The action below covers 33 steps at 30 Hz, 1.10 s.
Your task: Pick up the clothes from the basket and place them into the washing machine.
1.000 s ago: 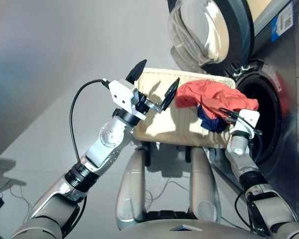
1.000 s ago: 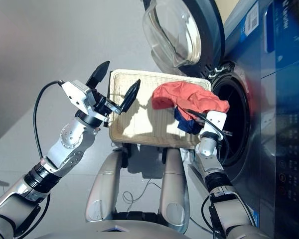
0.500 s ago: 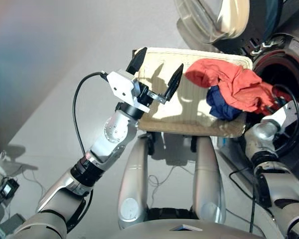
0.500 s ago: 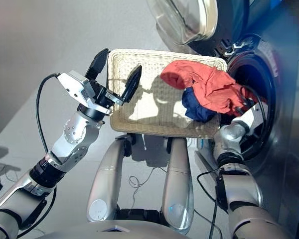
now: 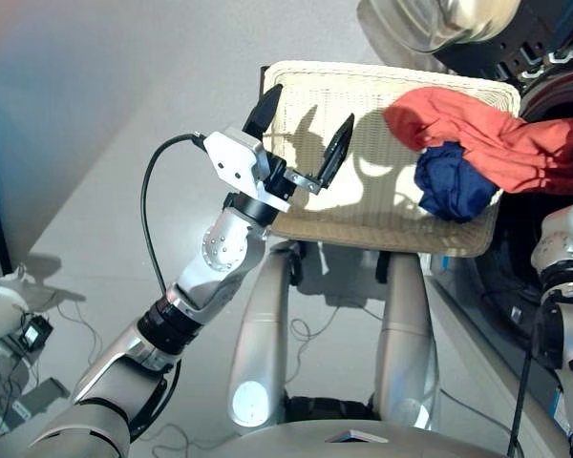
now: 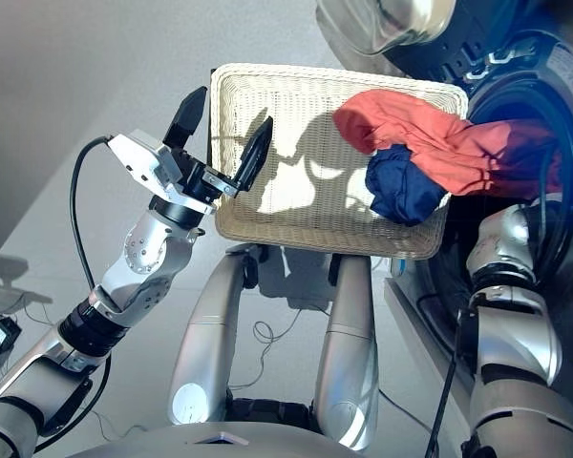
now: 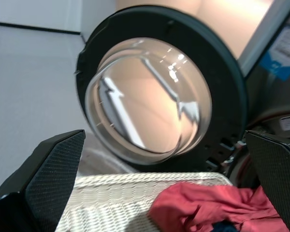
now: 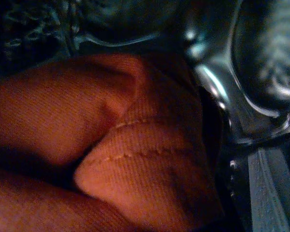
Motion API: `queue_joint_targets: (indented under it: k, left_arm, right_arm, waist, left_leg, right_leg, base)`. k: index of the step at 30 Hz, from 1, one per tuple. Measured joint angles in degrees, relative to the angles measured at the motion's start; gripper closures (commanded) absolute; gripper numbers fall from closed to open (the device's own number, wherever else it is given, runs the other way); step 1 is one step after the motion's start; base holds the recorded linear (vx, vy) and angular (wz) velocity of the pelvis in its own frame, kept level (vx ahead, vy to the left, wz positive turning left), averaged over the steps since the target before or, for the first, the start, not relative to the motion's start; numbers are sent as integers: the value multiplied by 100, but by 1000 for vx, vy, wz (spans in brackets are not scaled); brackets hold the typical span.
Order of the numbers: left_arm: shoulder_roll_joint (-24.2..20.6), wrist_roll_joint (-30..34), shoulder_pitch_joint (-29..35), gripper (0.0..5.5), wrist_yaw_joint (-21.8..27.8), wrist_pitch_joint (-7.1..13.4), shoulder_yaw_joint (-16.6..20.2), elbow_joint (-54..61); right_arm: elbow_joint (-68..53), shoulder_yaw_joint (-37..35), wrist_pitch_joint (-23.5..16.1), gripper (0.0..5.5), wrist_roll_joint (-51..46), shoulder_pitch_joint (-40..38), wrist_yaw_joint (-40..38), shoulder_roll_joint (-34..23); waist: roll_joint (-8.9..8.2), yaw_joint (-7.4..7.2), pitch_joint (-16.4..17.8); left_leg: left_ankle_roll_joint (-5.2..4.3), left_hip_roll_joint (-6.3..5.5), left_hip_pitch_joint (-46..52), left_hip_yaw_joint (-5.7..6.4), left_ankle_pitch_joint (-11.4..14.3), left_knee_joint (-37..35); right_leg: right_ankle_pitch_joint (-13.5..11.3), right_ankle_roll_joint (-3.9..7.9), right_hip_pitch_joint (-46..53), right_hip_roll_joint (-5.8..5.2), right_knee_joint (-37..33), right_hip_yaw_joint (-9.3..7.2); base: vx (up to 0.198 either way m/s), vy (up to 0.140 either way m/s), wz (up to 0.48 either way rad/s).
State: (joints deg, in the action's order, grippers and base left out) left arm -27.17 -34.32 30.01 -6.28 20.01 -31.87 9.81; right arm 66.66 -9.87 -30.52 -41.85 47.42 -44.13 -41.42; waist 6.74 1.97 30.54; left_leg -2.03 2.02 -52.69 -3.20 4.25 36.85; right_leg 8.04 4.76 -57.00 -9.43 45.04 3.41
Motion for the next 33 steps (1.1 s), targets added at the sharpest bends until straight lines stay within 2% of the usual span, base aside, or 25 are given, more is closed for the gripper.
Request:
queue_joint_targets:
  k: [4,10,11,12,17,20,22,24,26,28,30,33]
  left_arm:
    - [-205,-3,-15,0,-94,0,19,51]
    - [-294,-68,-3,0,-104,1,67,167]
    - [-304,-109,1,0,-107,1,66,180]
    - [-308,-121,0,0,-116,1,69,181]
    - [-281,-126,12,0,-233,2,71,185]
    - [-179,-124,-7,0,-302,2,125,185]
    - [-9,-123,-16,0,-308,3,208,184]
    - [68,-123,-37,0,-308,4,283,186]
    - [148,-124,-154,0,-308,21,464,194]
    - [227,-123,-196,0,-305,20,495,194]
    - [259,-122,-311,0,-297,20,596,233]
    - [312,-121,-491,0,-294,19,705,323]
  right_arm:
    - [181,-265,-9,550,-485,177,-4,-383]
    - [376,-389,-4,550,-921,335,114,-429]
    - [394,-389,-4,345,-955,337,136,-429]
    - [403,-389,-5,0,-1040,333,183,-429]
    - [393,-352,-26,0,-1466,320,539,-394]
    - [-242,-266,-133,0,-1508,154,782,100]
    - [-485,-77,-130,0,-1454,-93,952,413]
    - [-619,166,-100,0,-1448,-321,1118,672]
    - [-1343,514,-103,0,-1342,-737,1346,1153]
    - [-1826,905,-84,0,-1095,-1116,1569,1550]
    - [-2675,1449,71,0,-927,-1726,1913,1674]
    - [-3707,2067,299,0,-498,-2408,2296,1776]
  waist:
    - [-2,5,2]
    - [-6,-21,5]
    - [-8,-26,6]
    - [-8,-30,6]
    - [-13,-65,7]
    - [-34,-216,8]
    - [-47,-236,10]
    - [-49,-247,10]
    - [-91,-353,13]
    - [-106,-475,14]
    - [-125,-555,19]
    - [-214,-599,12]
  left_leg:
    - [78,-16,-215,-68,103,235]
    - [160,-17,-255,-163,237,373]
    - [165,-16,-261,-163,262,434]
    - [154,-14,-264,-169,268,446]
    - [182,-4,-273,-202,329,527]
    - [200,4,-271,-223,342,512]
    - [209,28,-228,-274,348,490]
    - [217,51,-193,-303,345,430]
    - [198,88,-181,-301,352,421]
    - [188,101,-166,-305,353,405]
    - [170,108,-151,-317,346,381]
    - [158,110,-111,-333,339,317]
  right_leg:
    - [7,77,-176,-13,107,93]
    - [35,160,-191,-17,127,178]
    - [44,169,-190,-16,129,173]
    - [38,190,-188,-16,132,188]
    - [45,229,-185,-5,149,232]
    - [52,214,-182,5,146,262]
    - [43,209,-178,31,136,309]
    - [16,194,-173,59,92,324]
    - [12,177,-169,90,83,320]
    - [10,168,-167,106,80,322]
    - [11,166,-166,117,76,320]
    - [19,146,-165,123,75,323]
  base:
    - [0,0,0]
    - [0,0,0]
    - [0,0,0]
    - [0,0,0]
    - [0,0,0]
    - [0,0,0]
    - [0,0,0]
    - [0,0,0]
    - [0,0,0]
    - [0,0,0]
    - [0,0,0]
    - [0,0,0]
